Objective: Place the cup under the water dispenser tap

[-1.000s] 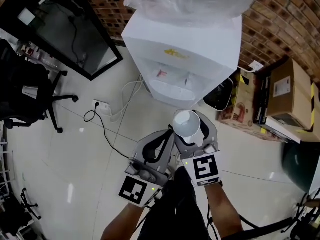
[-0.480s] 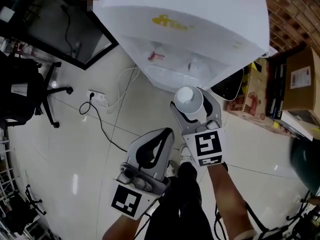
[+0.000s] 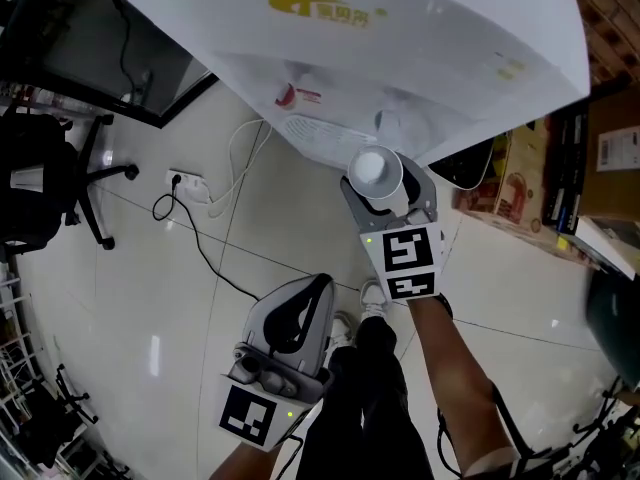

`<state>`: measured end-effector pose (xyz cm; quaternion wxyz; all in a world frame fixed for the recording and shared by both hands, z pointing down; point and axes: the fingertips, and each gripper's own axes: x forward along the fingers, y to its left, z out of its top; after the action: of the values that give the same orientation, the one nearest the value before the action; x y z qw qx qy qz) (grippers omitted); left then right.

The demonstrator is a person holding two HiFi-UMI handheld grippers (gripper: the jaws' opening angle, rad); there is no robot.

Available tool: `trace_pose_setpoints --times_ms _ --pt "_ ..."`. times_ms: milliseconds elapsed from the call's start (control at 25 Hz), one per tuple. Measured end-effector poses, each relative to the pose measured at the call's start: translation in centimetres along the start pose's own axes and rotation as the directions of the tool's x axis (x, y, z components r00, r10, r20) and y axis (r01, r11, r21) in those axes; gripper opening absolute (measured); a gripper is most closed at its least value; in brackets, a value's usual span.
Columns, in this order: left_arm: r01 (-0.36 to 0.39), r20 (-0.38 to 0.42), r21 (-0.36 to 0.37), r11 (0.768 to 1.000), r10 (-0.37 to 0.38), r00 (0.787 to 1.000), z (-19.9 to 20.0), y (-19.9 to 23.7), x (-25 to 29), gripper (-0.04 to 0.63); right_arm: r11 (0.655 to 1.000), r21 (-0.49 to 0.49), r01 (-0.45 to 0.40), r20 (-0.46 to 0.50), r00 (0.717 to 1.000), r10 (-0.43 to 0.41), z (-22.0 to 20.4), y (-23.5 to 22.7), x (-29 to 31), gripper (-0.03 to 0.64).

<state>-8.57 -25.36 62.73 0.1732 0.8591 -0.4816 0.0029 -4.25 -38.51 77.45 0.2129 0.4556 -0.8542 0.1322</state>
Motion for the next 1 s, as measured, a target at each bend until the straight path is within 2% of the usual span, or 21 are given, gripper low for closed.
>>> trace_pose_setpoints --times_ms 440,760,1000 --pt "-0.028 -0.032 -0.011 1.0 0.027 0.999 -1.1 1.3 0.0 -0.008 0.996 0.07 0.049 -0.07 0.997 -0.044 -1.1 -1.6 3.4 0.336" --pt "-0.039 -0.038 -0.02 0.999 0.038 0.999 -1.3 1.9 0.5 -0.008 0.996 0.075 0.046 -0.06 0.997 -0.042 -1.3 -1.5 4.2 0.337" --pt "-0.031 -0.047 -0.025 0.999 0.03 0.998 -1.7 1.6 0.8 -0.008 0.996 0.085 0.029 -0.061 0.998 -0.024 -1.8 -1.3 4.2 0.374"
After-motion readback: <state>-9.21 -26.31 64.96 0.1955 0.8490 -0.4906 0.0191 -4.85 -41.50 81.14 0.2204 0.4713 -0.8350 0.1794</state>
